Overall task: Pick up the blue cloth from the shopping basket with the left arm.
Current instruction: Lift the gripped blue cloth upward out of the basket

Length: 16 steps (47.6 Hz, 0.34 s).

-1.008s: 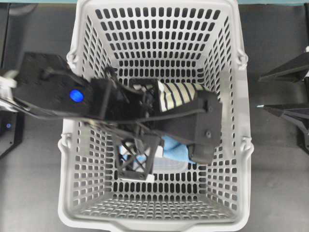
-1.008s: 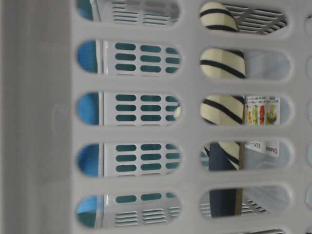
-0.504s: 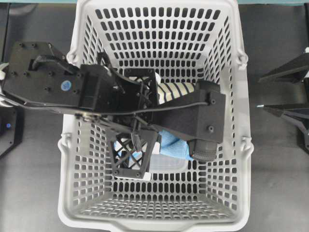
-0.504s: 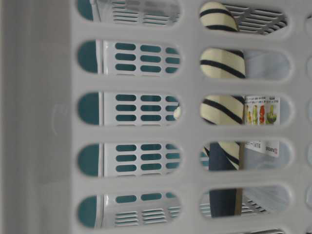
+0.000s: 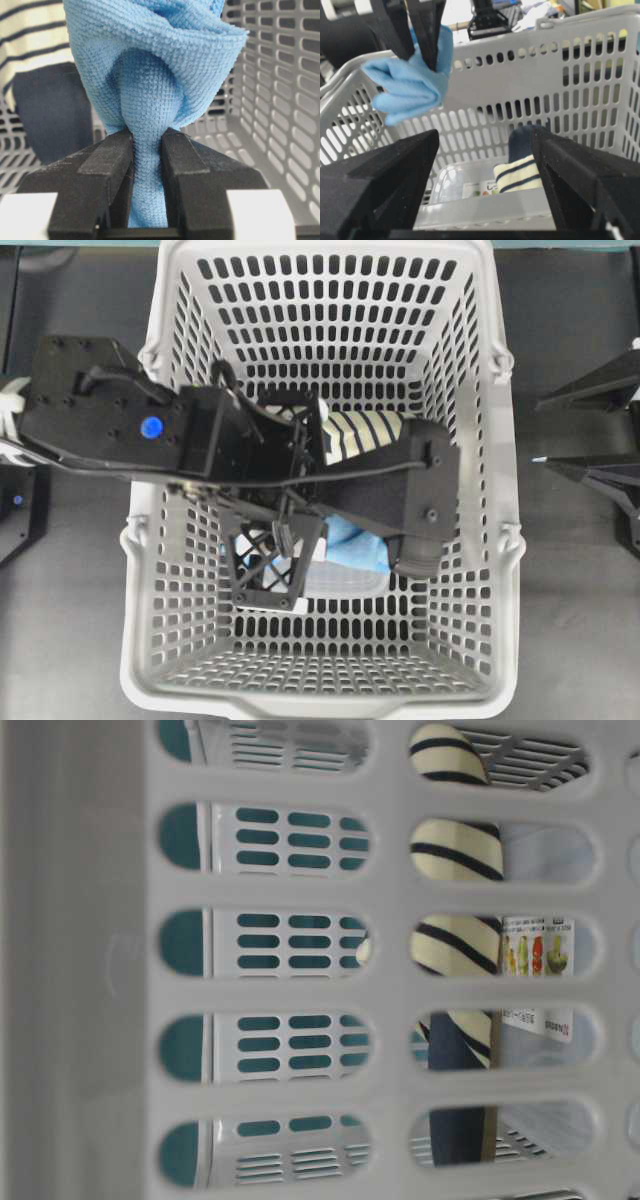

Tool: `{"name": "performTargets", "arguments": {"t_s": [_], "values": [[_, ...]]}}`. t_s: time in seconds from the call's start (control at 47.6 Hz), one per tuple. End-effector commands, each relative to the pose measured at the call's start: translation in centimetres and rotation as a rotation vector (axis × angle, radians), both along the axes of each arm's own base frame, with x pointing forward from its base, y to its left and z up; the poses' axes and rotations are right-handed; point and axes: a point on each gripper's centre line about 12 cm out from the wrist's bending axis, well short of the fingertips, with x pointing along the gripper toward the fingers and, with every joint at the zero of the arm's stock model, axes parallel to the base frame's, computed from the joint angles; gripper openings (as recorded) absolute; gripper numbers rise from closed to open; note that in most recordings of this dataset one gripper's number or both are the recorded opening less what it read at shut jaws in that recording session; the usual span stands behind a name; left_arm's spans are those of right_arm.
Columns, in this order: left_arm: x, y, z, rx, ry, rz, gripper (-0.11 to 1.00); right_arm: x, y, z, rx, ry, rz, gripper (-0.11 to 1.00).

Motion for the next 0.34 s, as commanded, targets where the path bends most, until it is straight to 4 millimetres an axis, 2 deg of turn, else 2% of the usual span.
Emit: {"name": "performTargets", "arguments": {"t_s": [0.0, 0.168, 0.315], "values": [[-1.8, 0.2, 1.7, -0.007, -0.041, 0.004, 0.14, 0.1, 0.0, 0.4, 0.004, -0.014, -0.001, 0.72], [-3.0, 0.4, 1.5, -0.014, -0.068, 0.009, 0.14, 0.1, 0.0, 0.3, 0.006, -0.012, -0.001, 0.72], [-3.2, 0.4, 1.4, -0.017, -0.094, 0.006, 0.14, 0.1, 0.0, 0.2, 0.006, -0.006, -0.001, 0.72]]}}
